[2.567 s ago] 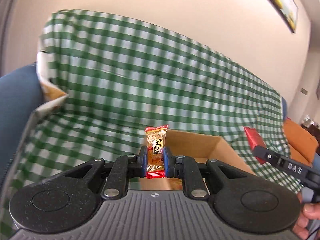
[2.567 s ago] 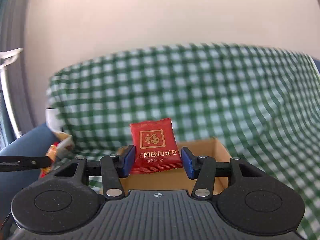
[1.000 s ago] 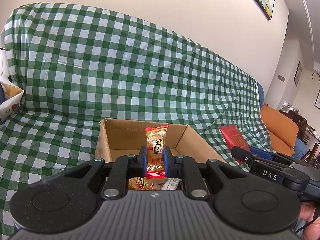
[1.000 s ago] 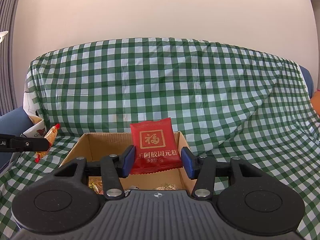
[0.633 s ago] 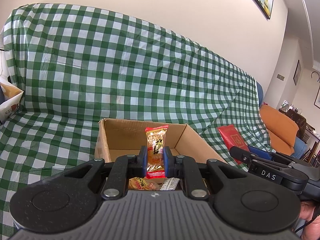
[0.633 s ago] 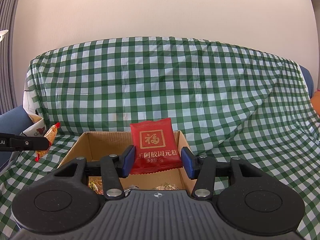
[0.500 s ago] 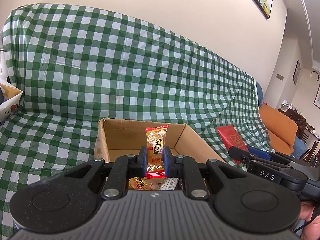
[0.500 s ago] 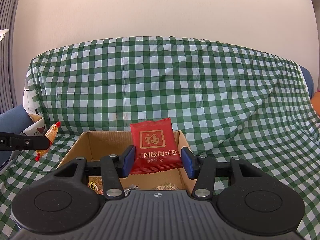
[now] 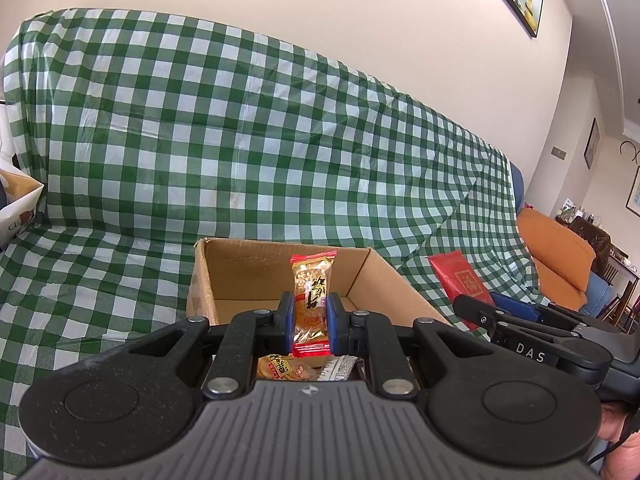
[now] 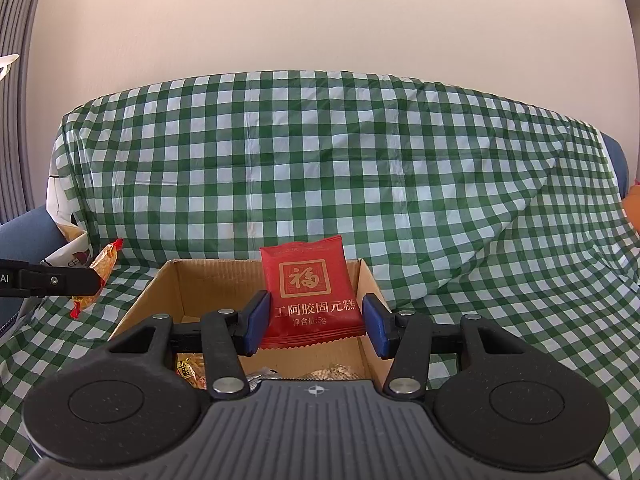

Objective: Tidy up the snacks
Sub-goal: 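Carry the orange candy and red packet over the box with both tools, then open both tools to drop the candy and red packet into the box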

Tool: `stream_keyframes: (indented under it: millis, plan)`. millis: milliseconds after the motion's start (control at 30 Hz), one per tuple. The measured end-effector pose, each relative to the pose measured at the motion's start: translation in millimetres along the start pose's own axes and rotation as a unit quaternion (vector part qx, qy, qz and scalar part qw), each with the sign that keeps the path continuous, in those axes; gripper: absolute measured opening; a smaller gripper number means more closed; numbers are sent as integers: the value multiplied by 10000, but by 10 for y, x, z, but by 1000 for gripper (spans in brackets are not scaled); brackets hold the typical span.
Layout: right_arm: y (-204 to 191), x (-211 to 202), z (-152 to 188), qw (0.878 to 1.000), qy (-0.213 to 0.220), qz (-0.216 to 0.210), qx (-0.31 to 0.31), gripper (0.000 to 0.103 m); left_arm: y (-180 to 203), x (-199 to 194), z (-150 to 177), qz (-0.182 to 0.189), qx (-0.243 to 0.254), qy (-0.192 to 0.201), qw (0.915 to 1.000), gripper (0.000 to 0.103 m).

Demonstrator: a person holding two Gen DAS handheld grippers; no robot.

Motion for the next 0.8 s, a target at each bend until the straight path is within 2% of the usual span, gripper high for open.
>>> stream_keyframes:
  millis: [500,800]
  plan:
    - [12,8,2,10000,-15,-11,-9,52,10,-3,6,-7,-10,6,10000,17]
    - [17,13,2,10000,-19,-17,-14,52,121,4,-4,122,-3,36,9999,17]
Point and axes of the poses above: each gripper's, at about its wrist camera, not at the fingertips, and x roughly the way its jaws point, y to its right, z to its underside, the point moved 5 cm from there along x, roughly the way its jaws point, and after that the axes turned 4 degrees about -z, right-handed, at the moved point
